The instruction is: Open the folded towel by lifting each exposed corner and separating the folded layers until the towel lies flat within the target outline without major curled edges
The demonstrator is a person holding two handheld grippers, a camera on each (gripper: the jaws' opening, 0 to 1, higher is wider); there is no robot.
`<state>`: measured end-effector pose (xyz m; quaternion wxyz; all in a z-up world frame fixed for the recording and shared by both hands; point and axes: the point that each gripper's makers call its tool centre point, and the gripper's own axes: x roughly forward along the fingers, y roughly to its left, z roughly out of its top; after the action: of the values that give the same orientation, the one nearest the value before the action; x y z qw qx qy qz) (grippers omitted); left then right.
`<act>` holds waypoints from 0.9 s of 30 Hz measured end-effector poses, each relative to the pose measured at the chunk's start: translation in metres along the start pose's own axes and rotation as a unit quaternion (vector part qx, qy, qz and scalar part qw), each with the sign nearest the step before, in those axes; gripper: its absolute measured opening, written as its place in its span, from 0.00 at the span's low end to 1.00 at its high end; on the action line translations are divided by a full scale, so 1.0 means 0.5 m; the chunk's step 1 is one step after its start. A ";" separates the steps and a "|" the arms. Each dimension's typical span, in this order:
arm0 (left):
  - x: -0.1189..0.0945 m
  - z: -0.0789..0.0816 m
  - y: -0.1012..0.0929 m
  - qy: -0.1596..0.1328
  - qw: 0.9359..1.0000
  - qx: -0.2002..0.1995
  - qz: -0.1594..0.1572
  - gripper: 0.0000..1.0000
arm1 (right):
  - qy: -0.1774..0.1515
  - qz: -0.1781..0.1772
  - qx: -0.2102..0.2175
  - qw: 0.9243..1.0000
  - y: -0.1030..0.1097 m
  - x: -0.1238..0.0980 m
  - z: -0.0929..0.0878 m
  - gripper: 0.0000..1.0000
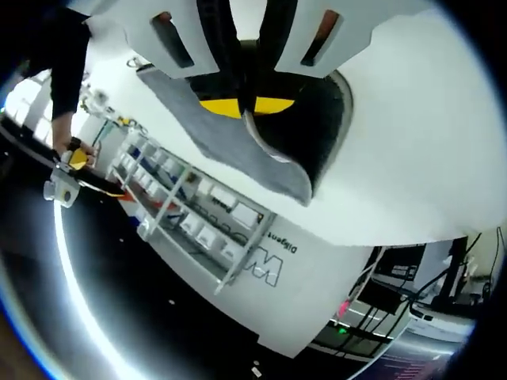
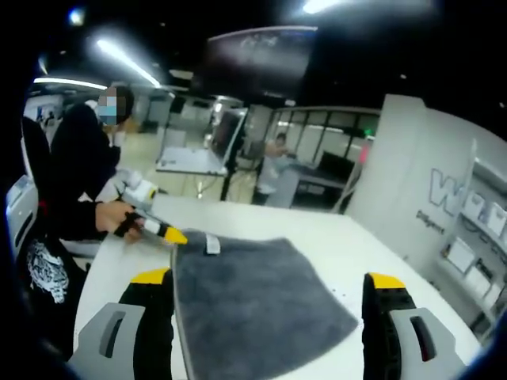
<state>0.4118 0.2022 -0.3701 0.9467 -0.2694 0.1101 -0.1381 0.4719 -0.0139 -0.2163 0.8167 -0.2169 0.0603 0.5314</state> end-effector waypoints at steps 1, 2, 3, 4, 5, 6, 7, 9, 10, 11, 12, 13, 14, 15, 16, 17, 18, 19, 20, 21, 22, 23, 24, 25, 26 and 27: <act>0.000 0.002 -0.001 -0.003 1.000 -0.002 0.000 0.02 | 0.000 -0.001 -0.001 1.000 -0.001 0.000 0.001 0.99; 0.000 0.006 -0.004 -0.009 1.000 -0.006 -0.002 0.02 | -0.002 -0.001 -0.002 1.000 -0.002 -0.001 0.003 0.99; 0.000 0.011 -0.002 -0.016 1.000 -0.012 0.000 0.02 | -0.005 -0.007 -0.001 1.000 -0.007 0.000 0.011 0.99; 0.001 0.012 -0.001 -0.016 1.000 -0.012 0.003 0.02 | -0.007 -0.011 -0.001 1.000 -0.013 0.001 0.017 0.99; 0.001 0.013 -0.001 -0.016 1.000 -0.013 0.004 0.02 | -0.007 -0.012 -0.001 1.000 -0.015 0.001 0.018 0.99; 0.001 0.013 -0.002 -0.017 1.000 -0.014 0.004 0.02 | -0.004 -0.011 -0.005 1.000 -0.024 0.003 0.024 0.99; 0.001 0.015 -0.004 -0.019 1.000 -0.017 0.004 0.02 | -0.001 -0.008 -0.007 1.000 -0.031 0.005 0.029 0.99; 0.001 0.016 -0.001 -0.022 1.000 -0.021 0.008 0.02 | 0.022 -0.012 -0.010 1.000 -0.059 0.008 0.033 0.99; 0.001 0.017 -0.001 -0.026 0.999 -0.024 0.007 0.02 | 0.037 -0.014 -0.019 0.999 -0.072 0.009 0.031 0.99; 0.001 0.018 -0.001 -0.030 0.999 -0.031 0.006 0.02 | 0.044 -0.015 -0.021 0.999 -0.079 0.011 0.032 0.99; 0.001 0.018 -0.001 -0.032 0.999 -0.034 0.006 0.02 | 0.053 -0.014 -0.020 0.998 -0.092 0.016 0.035 0.99; 0.002 0.017 0.002 -0.038 0.998 -0.044 0.009 0.02 | 0.057 -0.012 -0.020 0.998 -0.097 0.019 0.037 0.99; 0.002 0.018 0.002 -0.043 0.998 -0.052 0.010 0.02 | 0.062 -0.008 -0.023 0.998 -0.101 0.023 0.040 0.99; 0.002 0.019 0.002 -0.047 0.997 -0.062 0.009 0.02 | 0.067 -0.001 -0.026 0.997 -0.104 0.027 0.042 0.99; 0.002 0.018 0.002 -0.048 0.997 -0.065 0.011 0.02 | 0.069 0.000 -0.026 0.997 -0.105 0.028 0.043 0.99; 0.001 0.018 0.002 -0.049 0.996 -0.068 0.012 0.02 | 0.072 0.001 -0.027 0.997 -0.106 0.029 0.044 0.99; -0.002 0.023 0.004 -0.059 0.994 -0.086 0.015 0.02 | 0.083 0.005 -0.034 0.996 -0.123 0.042 0.059 0.99; -0.003 0.026 0.006 -0.062 0.994 -0.092 0.016 0.02 | 0.088 0.008 -0.036 0.995 -0.128 0.046 0.065 0.99; -0.003 0.028 0.010 -0.063 0.993 -0.098 0.016 0.02 | 0.090 0.010 -0.035 0.995 -0.132 0.049 0.070 0.99; -0.004 0.030 0.011 -0.066 0.992 -0.105 0.014 0.02 | 0.095 0.012 -0.034 0.995 -0.142 0.056 0.081 0.99; -0.005 0.032 0.012 -0.069 0.991 -0.111 0.014 0.02 | 0.100 0.014 -0.036 0.994 -0.147 0.062 0.087 0.98; -0.006 0.032 0.012 -0.070 0.991 -0.114 0.014 0.02 | 0.104 0.016 -0.038 0.994 -0.150 0.065 0.092 0.98; -0.006 0.032 0.013 -0.071 0.991 -0.117 0.014 0.02 | 0.109 0.017 -0.043 0.993 -0.156 0.071 0.099 0.98; -0.006 0.032 0.013 -0.071 0.990 -0.120 0.013 0.02 | 0.113 0.018 -0.046 0.992 -0.162 0.077 0.107 0.97; -0.007 0.030 0.011 -0.071 0.990 -0.122 0.014 0.02 | 0.116 0.019 -0.048 0.992 -0.167 0.084 0.117 0.96; -0.008 0.030 0.012 -0.072 0.989 -0.126 0.014 0.02 | 0.119 0.022 -0.049 0.991 -0.172 0.090 0.126 0.95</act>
<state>0.4135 0.2157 -0.3605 0.9127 -0.3939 0.0615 -0.0896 0.5595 0.0210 -0.1496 0.7800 -0.3169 0.1358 0.5222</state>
